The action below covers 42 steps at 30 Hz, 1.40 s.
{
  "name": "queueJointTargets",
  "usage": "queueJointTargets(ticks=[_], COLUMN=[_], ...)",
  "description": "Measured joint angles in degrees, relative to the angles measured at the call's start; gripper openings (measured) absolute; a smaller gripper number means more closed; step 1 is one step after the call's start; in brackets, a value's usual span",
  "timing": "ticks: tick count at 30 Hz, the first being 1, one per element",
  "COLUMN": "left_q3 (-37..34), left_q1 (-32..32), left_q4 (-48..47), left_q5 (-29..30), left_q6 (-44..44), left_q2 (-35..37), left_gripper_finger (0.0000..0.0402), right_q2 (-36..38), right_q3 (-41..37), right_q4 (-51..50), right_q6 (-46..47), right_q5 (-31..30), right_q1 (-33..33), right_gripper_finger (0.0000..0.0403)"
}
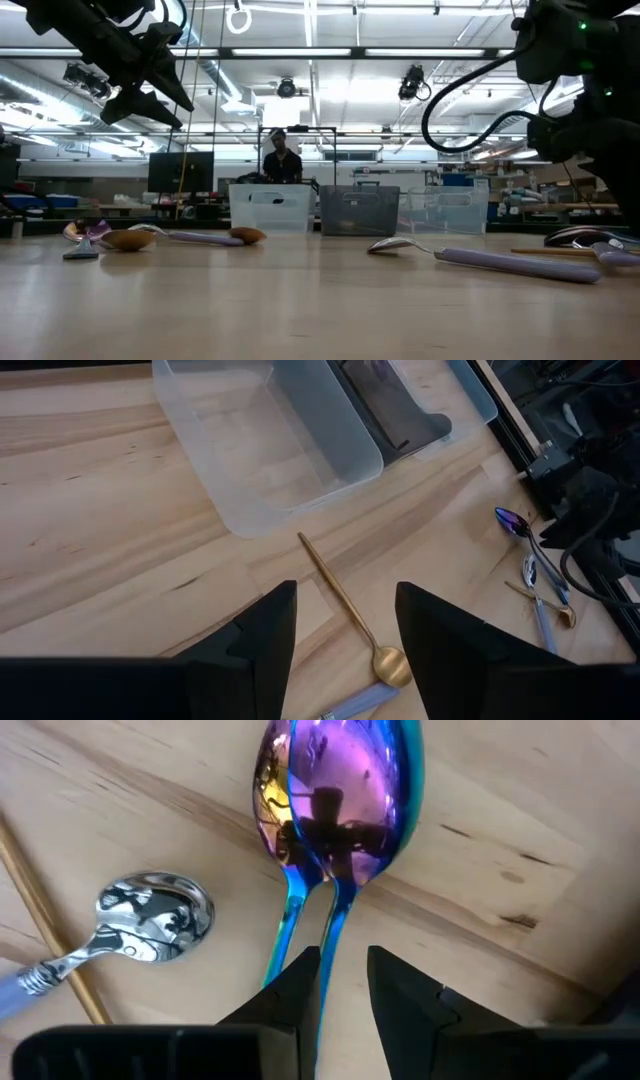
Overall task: Sort silverware by color (type)
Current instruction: Put the blue spoon into the right transparent bin
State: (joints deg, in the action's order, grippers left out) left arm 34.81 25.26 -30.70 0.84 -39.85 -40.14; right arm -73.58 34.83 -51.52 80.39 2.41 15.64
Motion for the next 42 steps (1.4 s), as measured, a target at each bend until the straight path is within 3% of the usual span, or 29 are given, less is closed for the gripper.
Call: queueJointTargets(ticks=[31, 42], left_q3=[0.0, 0.0], left_q1=[0.0, 0.0], left_q4=[0.0, 0.0], left_q5=[0.0, 0.0], left_q6=[0.0, 0.0], left_q2=[0.0, 0.0], left_gripper_finger=[0.0181, 0.0181], right_q2=[0.1, 0.1], right_q3=[-1.3, -1.3], right_q4=[6.1, 5.1], right_q6=[1.1, 1.0], right_q5=[1.9, -0.3], right_q1=[0.0, 0.0], right_gripper_finger=[0.0096, 0.0096])
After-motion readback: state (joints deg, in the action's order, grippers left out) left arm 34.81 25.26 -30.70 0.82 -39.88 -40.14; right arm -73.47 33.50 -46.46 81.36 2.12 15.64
